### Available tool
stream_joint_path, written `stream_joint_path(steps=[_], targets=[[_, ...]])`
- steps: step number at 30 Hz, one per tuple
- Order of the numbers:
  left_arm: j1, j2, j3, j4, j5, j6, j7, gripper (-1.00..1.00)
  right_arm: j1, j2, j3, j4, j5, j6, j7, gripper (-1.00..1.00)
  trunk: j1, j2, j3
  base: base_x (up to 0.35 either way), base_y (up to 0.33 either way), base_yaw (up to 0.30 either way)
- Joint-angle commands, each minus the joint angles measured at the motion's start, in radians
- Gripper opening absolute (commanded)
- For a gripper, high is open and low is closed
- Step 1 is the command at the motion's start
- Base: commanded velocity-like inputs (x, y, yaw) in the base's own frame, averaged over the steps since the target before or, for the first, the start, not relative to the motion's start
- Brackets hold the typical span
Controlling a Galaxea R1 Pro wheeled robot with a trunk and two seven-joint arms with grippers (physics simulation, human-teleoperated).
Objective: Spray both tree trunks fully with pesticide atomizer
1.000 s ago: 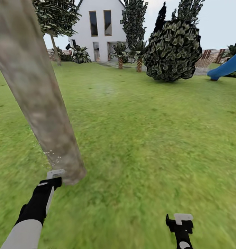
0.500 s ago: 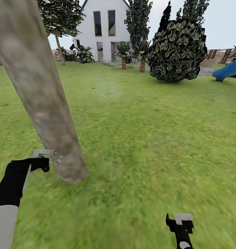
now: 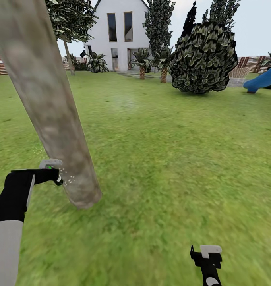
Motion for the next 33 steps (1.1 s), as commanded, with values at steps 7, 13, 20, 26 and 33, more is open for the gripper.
stream_joint_path(steps=[7, 13, 20, 26, 33], targets=[[0.007, 0.001, 0.0, -0.006, 0.001, -0.002, -0.072, -1.0, -0.001, 0.0, 0.0, 0.0, 0.0, 0.0, 0.001, 1.0, 0.0, 0.0, 0.0, 0.053, -0.143, 0.0], [0.006, 0.003, 0.002, -0.006, -0.002, -0.003, -0.076, -1.0, 0.0, 0.0, 0.0, 0.0, 0.0, 0.0, 0.001, 1.0, 0.0, 0.0, 0.0, -0.037, -0.264, 0.0], [0.006, 0.026, 0.005, -0.005, -0.004, 0.0, -0.074, -1.0, 0.0, 0.001, 0.0, 0.0, 0.0, 0.0, 0.0, 1.0, 0.0, 0.0, 0.0, -0.109, -0.248, 0.083], [0.009, 0.035, 0.012, 0.001, -0.025, -0.001, -0.068, -1.0, -0.001, 0.001, 0.0, 0.0, 0.0, 0.0, 0.0, 1.0, 0.0, 0.0, 0.0, 0.187, -0.097, 0.274], [0.039, 0.028, 0.006, 0.005, -0.091, -0.012, -0.068, -1.0, 0.0, 0.001, 0.0, 0.0, 0.0, 0.0, 0.0, 1.0, 0.0, 0.0, 0.0, 0.052, -0.125, 0.182]])
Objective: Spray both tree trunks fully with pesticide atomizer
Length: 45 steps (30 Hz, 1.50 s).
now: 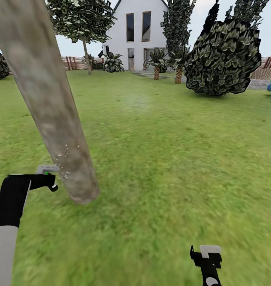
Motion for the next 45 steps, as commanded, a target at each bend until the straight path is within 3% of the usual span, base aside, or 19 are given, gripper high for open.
stream_joint_path(steps=[1, 17, 26, 32, 40, 45], targets=[[0.001, -0.001, -0.001, 0.0, -0.001, 0.0, 0.0, -1.0, 0.0, 0.0, 0.0, 0.0, 0.0, 0.0, 0.0, 1.0, 0.0, 0.0, 0.0, 0.07, -0.261, 0.01], [0.002, -0.001, 0.007, -0.011, -0.002, 0.001, 0.002, -1.0, 0.0, 0.0, 0.0, 0.0, 0.0, 0.0, 0.0, 1.0, 0.0, 0.0, 0.0, 0.132, -0.238, 0.005], [0.002, -0.001, 0.008, -0.013, -0.003, 0.001, 0.003, -1.0, 0.0, 0.0, 0.0, 0.0, 0.0, 0.0, 0.0, 1.0, 0.0, 0.0, 0.0, 0.067, -0.252, 0.256], [0.019, -0.004, 0.006, 0.008, -0.001, 0.003, 0.086, -1.0, 0.0, 0.0, 0.0, 0.0, 0.0, 0.0, 0.0, 1.0, 0.0, 0.0, 0.0, 0.174, -0.227, 0.244], [0.047, -0.008, 0.008, 0.024, 0.003, 0.001, 0.093, -1.0, 0.0, 0.0, 0.0, 0.0, 0.0, 0.0, 0.0, 1.0, 0.0, 0.0, 0.0, 0.241, -0.18, 0.051], [0.053, 0.0, 0.07, 0.121, -0.002, -0.01, 0.095, -1.0, -0.001, 0.001, 0.0, 0.0, 0.0, 0.0, 0.0, 1.0, 0.0, 0.0, 0.0, 0.275, -0.148, 0.265]])
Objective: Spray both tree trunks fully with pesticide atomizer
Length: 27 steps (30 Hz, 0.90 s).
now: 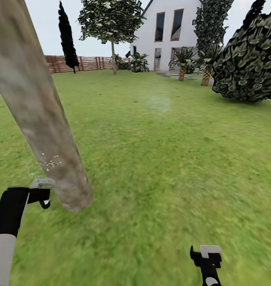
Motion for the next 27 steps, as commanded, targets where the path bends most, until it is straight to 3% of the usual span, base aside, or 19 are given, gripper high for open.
stream_joint_path(steps=[1, 5, 11, 13, 17, 24, 27], targets=[[0.0, 0.0, 0.004, 0.01, 0.001, -0.024, 0.001, -1.0, 0.0, 0.0, 0.0, 0.0, 0.0, 0.0, 0.0, 1.0, 0.0, 0.0, 0.0, 0.284, -0.137, 0.276], [0.001, -0.01, 0.006, 0.017, 0.004, -0.081, 0.003, -1.0, 0.0, 0.0, 0.0, 0.0, 0.0, 0.0, 0.0, 1.0, 0.0, 0.0, 0.0, 0.227, -0.168, 0.109], [0.033, -0.013, 0.008, 0.02, 0.004, -0.092, 0.005, -1.0, 0.0, 0.0, 0.0, 0.0, 0.0, 0.0, 0.0, 1.0, 0.0, 0.0, 0.0, -0.217, -0.204, 0.003], [0.052, -0.011, 0.015, 0.093, 0.003, -0.149, 0.011, -1.0, 0.0, 0.0, 0.0, 0.0, 0.0, 0.0, 0.0, 1.0, 0.0, 0.0, 0.0, -0.224, -0.154, 0.003], [0.057, -0.011, 0.036, 0.241, 0.008, -0.285, 0.107, -1.0, 0.001, 0.0, 0.0, 0.0, 0.0, 0.0, 0.0, 1.0, 0.0, 0.0, 0.0, -0.069, -0.031, 0.203], [0.058, -0.016, 0.036, 0.259, 0.039, -0.308, 0.116, -1.0, 0.0, 0.0, 0.0, 0.0, 0.0, 0.0, 0.0, 1.0, 0.0, 0.0, 0.0, 0.123, -0.06, 0.168], [0.058, -0.023, 0.034, 0.3, 0.037, -0.396, 0.141, -1.0, 0.001, -0.001, 0.0, 0.0, 0.0, 0.0, 0.0, 1.0, 0.0, 0.0, 0.0, 0.278, -0.158, 0.003]])
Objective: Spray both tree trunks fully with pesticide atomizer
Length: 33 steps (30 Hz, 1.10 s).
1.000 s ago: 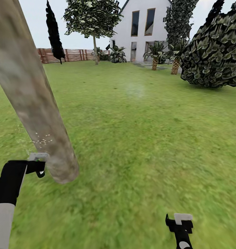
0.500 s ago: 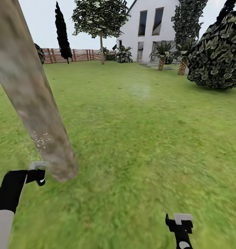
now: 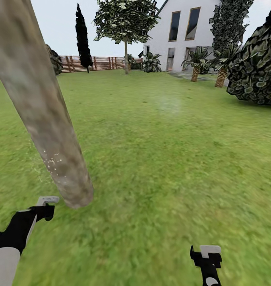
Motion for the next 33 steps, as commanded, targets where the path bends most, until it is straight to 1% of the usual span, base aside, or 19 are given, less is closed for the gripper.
stream_joint_path(steps=[1, 3, 4, 5, 7, 10, 11, 12, 14, 15, 16, 21, 27, 30, 33], targets=[[0.0, 0.0, 0.001, 0.006, 0.0, -0.007, 0.006, -1.0, 0.0, 0.0, 0.0, 0.0, 0.0, 0.0, 0.0, 1.0, 0.0, 0.0, 0.0, 0.279, -0.162, 0.0], [0.0, 0.0, 0.002, 0.046, 0.0, -0.022, 0.014, -1.0, 0.0, 0.0, 0.0, 0.0, 0.0, 0.0, 0.0, 1.0, 0.0, 0.0, 0.0, 0.279, -0.162, 0.0], [0.0, 0.0, 0.003, 0.066, -0.001, -0.047, 0.016, -1.0, 0.0, 0.0, 0.0, 0.0, 0.0, 0.0, 0.0, 1.0, 0.0, 0.0, 0.0, 0.279, -0.162, 0.0], [0.0, 0.0, 0.014, 0.087, 0.001, -0.108, 0.036, -1.0, 0.0, 0.0, 0.0, 0.0, 0.0, 0.0, 0.0, 1.0, 0.0, 0.0, 0.0, 0.271, -0.166, 0.0], [0.0, 0.0, 0.022, 0.093, 0.0, -0.124, 0.071, -1.0, 0.0, 0.0, 0.0, 0.0, 0.0, 0.0, 0.0, 1.0, 0.0, 0.0, 0.0, 0.202, -0.205, 0.0], [0.0, 0.001, 0.024, 0.097, 0.003, -0.128, 0.083, -1.0, 0.0, 0.0, 0.0, 0.0, 0.0, 0.0, 0.0, 1.0, 0.0, 0.0, 0.0, 0.056, -0.255, 0.0], [0.0, 0.0, 0.025, 0.097, 0.009, -0.129, 0.084, -1.0, 0.0, 0.0, 0.0, 0.0, 0.0, 0.0, 0.0, 1.0, 0.0, 0.0, 0.0, 0.006, -0.272, 0.0], [0.0, 0.0, 0.025, 0.097, 0.02, -0.129, 0.084, -1.0, -0.001, 0.0, 0.0, 0.0, 0.0, 0.0, 0.0, 1.0, 0.0, 0.0, 0.0, 0.003, -0.273, 0.0], [0.0, -0.001, 0.024, 0.097, 0.063, -0.131, 0.084, -1.0, 0.0, 0.0, 0.0, 0.0, 0.0, 0.0, 0.0, 1.0, 0.0, 0.0, 0.0, 0.001, -0.274, 0.0], [0.0, -0.001, 0.024, 0.097, 0.074, -0.132, 0.083, -1.0, -0.001, 0.0, 0.0, 0.0, 0.0, 0.0, 0.0, 1.0, 0.0, 0.0, 0.0, 0.0, -0.274, 0.0], [0.0, -0.001, 0.024, 0.097, 0.077, -0.132, 0.083, -1.0, 0.0, 0.0, 0.0, 0.0, 0.0, 0.0, 0.0, 1.0, 0.0, 0.0, 0.0, 0.0, -0.274, 0.0], [0.0, -0.005, 0.024, 0.097, 0.079, -0.132, 0.085, -1.0, 0.0, 0.0, 0.0, 0.0, 0.0, 0.0, 0.0, 1.0, 0.0, 0.0, 0.0, 0.039, -0.273, 0.05], [0.001, -0.007, 0.024, 0.097, 0.079, -0.132, 0.085, -1.0, 0.0, 0.0, 0.0, 0.0, 0.0, 0.0, 0.0, 1.0, 0.0, 0.0, 0.0, 0.166, -0.248, 0.263], [0.0, -0.022, 0.024, 0.097, 0.077, -0.132, 0.085, -1.0, 0.0, 0.0, 0.0, 0.0, 0.0, 0.0, 0.0, 1.0, 0.0, 0.0, 0.0, 0.19, -0.233, 0.277], [0.001, -0.023, 0.024, 0.097, 0.076, -0.132, 0.085, -1.0, 0.0, 0.0, 0.0, 0.0, 0.0, 0.0, 0.0, 1.0, 0.0, 0.0, 0.0, 0.219, -0.21, 0.277]])
